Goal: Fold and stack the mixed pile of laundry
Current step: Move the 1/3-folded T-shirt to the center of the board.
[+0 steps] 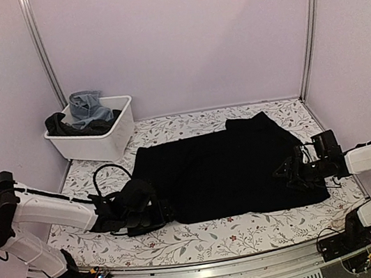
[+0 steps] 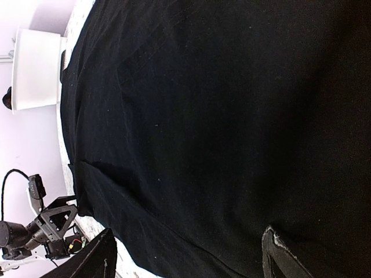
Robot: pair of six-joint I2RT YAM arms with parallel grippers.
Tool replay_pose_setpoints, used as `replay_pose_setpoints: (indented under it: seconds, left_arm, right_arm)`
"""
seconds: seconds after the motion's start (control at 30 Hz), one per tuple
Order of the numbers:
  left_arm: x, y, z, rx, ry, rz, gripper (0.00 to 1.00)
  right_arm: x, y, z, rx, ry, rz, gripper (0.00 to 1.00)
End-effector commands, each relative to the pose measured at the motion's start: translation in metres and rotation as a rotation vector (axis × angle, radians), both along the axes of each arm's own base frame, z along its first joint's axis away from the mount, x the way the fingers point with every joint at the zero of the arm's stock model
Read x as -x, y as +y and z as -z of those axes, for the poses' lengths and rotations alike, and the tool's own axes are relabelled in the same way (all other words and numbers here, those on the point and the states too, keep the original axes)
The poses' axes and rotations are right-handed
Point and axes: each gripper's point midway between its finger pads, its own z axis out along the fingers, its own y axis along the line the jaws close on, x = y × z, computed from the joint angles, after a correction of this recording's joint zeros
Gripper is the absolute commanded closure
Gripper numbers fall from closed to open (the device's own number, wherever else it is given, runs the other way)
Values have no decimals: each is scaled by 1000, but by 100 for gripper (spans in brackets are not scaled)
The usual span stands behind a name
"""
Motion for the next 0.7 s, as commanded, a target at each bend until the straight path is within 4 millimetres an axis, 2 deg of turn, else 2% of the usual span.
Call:
replay_pose_setpoints:
  seconds: [0.0, 0.03, 0.13, 0.27, 0.4, 0.47, 0.57, 0.67]
  left_arm:
    - [98, 108, 71, -333, 401, -87, 25]
    - [103, 114, 71, -334, 414, -95, 25]
    - [116, 114, 68, -262, 440, -88, 25]
    - [133, 118, 69, -220, 481, -88, 25]
    - [139, 127, 66, -228, 486, -108, 25]
    - [136, 127, 61, -212, 466, -119, 25]
    - [116, 109, 37, -133, 357, -76, 20]
    - [83, 91, -5, -78, 180, -52, 4]
  right_arm:
    - [48, -12, 36, 74, 263, 17, 14]
    - [49, -10, 36, 67, 270, 3, 15]
    - [57, -4, 36, 57, 289, -37, 15]
    - [78, 9, 36, 56, 330, -108, 15]
    - [101, 17, 36, 36, 386, -133, 15]
    - [106, 18, 31, 13, 391, -129, 15]
    - [91, 25, 7, -9, 316, -144, 15]
    - [52, 30, -36, 11, 132, -156, 9]
